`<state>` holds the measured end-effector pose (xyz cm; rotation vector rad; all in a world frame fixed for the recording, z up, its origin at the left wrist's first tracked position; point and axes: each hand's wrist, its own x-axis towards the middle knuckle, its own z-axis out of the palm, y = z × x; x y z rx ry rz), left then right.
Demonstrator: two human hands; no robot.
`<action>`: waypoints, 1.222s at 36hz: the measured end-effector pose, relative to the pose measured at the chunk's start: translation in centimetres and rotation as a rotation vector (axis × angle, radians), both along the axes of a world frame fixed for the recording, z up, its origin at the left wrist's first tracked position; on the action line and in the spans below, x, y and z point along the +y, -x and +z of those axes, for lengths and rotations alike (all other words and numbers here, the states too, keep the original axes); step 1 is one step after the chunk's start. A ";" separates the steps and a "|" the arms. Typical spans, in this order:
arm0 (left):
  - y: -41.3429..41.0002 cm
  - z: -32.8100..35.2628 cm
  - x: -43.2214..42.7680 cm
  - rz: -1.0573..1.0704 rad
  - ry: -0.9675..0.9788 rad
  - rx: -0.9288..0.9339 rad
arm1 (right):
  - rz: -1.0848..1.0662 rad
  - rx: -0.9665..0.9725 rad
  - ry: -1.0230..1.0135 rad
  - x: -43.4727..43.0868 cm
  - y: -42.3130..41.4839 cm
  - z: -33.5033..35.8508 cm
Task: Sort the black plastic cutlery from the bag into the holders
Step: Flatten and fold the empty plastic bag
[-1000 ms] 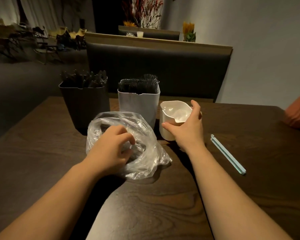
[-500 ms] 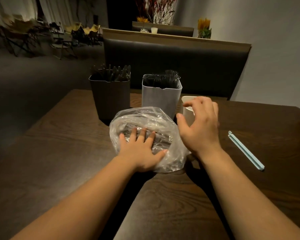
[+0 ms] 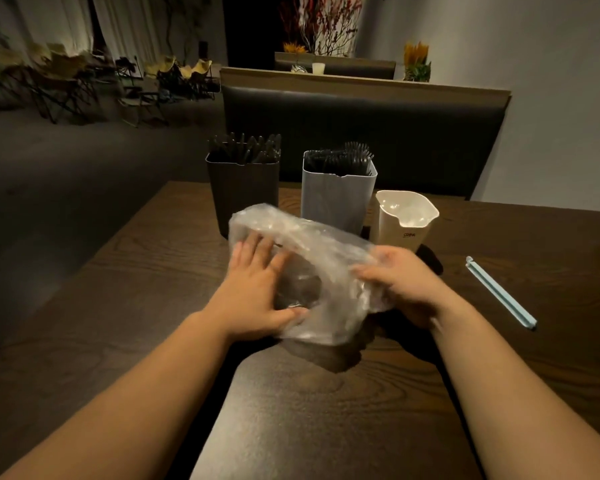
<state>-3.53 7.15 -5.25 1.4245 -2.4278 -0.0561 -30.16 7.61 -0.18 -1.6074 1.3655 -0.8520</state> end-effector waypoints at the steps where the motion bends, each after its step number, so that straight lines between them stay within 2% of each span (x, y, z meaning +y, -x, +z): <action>1: -0.5 0.1 0.0 0.010 0.035 0.000 | -0.034 -0.031 0.032 -0.1 0.7 0.3; 3: -1.4 0.4 0.0 0.026 0.098 -0.012 | -0.055 -0.140 0.033 0.3 1.7 0.8; 5: -1.9 0.6 -0.1 0.040 0.154 0.039 | 0.021 -0.243 -0.026 0.8 2.4 1.3; 8: -1.6 1.2 0.2 0.052 0.239 0.216 | 0.203 -0.367 -0.146 1.8 2.9 1.7; 10: -0.9 1.4 0.4 0.059 0.252 0.359 | 0.317 -0.510 -0.327 2.1 3.0 1.7; 12: 0.1 1.7 0.9 0.130 0.252 0.421 | 0.424 -0.495 -0.441 2.0 2.8 1.6; 14: 1.7 2.4 1.8 0.191 0.249 0.405 | 0.428 -0.433 -0.467 1.7 2.3 1.2; 16: 3.2 2.8 2.2 0.184 0.193 0.405 | 0.376 -0.399 -0.394 1.6 1.4 1.2; 19: 5.1 5.1 2.9 -0.009 -0.051 0.191 | 0.277 -0.378 -0.238 2.2 -0.9 1.5; 21: 4.9 4.2 2.6 -0.002 -0.116 0.162 | 0.197 -0.420 -0.149 2.9 -2.2 1.7; 23: 4.2 2.0 0.7 0.059 -0.213 0.210 | 0.159 -0.493 -0.127 3.2 -2.7 2.2; 25: 3.1 1.1 -0.1 -0.006 -0.178 0.139 | 0.102 -0.501 -0.124 3.3 -2.8 2.5; 27: 1.2 -1.1 -1.3 0.016 -0.168 0.057 | 0.009 -0.344 -0.067 2.9 -2.7 1.8; 29: 1.0 -2.1 -1.6 0.068 -0.215 0.065 | -0.081 -0.193 0.027 2.6 -3.0 1.1; 31: 1.7 -1.3 -0.5 0.024 -0.222 0.164 | -0.191 -0.124 0.139 2.1 -3.1 0.4; 35: 2.0 1.2 0.7 -0.119 -0.365 0.231 | -0.418 -0.190 0.238 1.0 -1.7 0.2; 37: 0.4 0.9 -0.1 -0.079 -0.414 0.215 | -0.503 -0.265 0.228 0.8 -0.7 0.5; 40: -2.4 1.0 -0.6 0.014 -0.351 0.207 | -0.530 -0.366 0.207 0.9 0.2 1.2; 44: -3.8 1.8 -1.0 0.188 -0.063 0.447 | -0.505 -0.376 0.217 0.8 0.1 1.1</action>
